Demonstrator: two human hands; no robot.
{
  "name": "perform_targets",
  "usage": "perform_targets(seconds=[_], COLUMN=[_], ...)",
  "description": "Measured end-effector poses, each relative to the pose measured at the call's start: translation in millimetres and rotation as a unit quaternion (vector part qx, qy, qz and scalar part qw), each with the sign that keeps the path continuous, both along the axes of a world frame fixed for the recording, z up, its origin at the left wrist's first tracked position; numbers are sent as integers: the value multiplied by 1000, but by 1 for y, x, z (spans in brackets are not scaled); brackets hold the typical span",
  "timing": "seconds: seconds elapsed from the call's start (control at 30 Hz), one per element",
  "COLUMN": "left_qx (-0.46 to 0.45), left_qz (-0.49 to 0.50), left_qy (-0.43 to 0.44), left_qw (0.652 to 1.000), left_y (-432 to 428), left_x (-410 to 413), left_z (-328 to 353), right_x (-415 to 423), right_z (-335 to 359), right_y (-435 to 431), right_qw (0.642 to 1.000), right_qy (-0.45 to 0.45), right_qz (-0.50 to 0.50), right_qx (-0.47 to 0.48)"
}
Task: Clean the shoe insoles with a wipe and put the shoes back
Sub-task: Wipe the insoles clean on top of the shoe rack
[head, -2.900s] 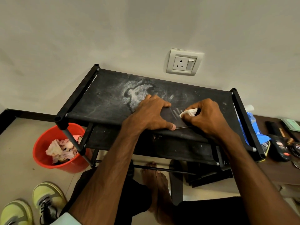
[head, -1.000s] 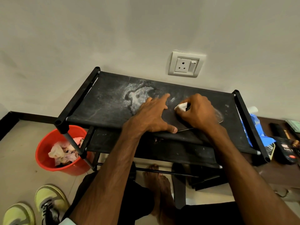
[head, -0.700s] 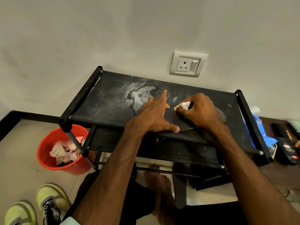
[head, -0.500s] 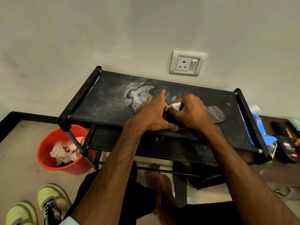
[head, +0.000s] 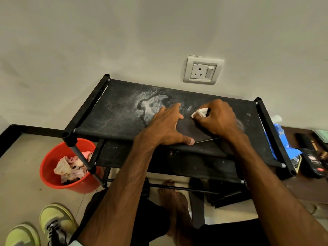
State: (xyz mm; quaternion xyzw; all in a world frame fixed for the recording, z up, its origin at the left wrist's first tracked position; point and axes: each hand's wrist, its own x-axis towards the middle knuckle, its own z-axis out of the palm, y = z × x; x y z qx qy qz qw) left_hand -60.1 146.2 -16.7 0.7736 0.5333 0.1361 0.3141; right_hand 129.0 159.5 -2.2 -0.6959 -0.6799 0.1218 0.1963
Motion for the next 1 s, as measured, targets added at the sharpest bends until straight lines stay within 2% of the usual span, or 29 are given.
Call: perform_targets(seconds=[0.17,0.4,0.67,0.83,1.0], left_qx=[10,22,19,16,12], left_qz=[4,6,-4,-7,-5], left_qy=[-15,-41,-39,-41,-38], left_qw=[1000,999,999,999,999], left_y=[1,0,-3,-3,-4], left_x=[-4,-10,-8,-9,-8], left_z=[-2,-3,-2,1,1], right_x=[22,29,12,-18,0], right_z=[6,1,0,-2,4], right_y=[-5,-19,-7,-14,-6], right_qw=[991,989,995,983,994], right_qy=[98,131,52,33,-2], right_qz=[-6,49,80,177,104], right_qx=[93,56,-13,-30,-46])
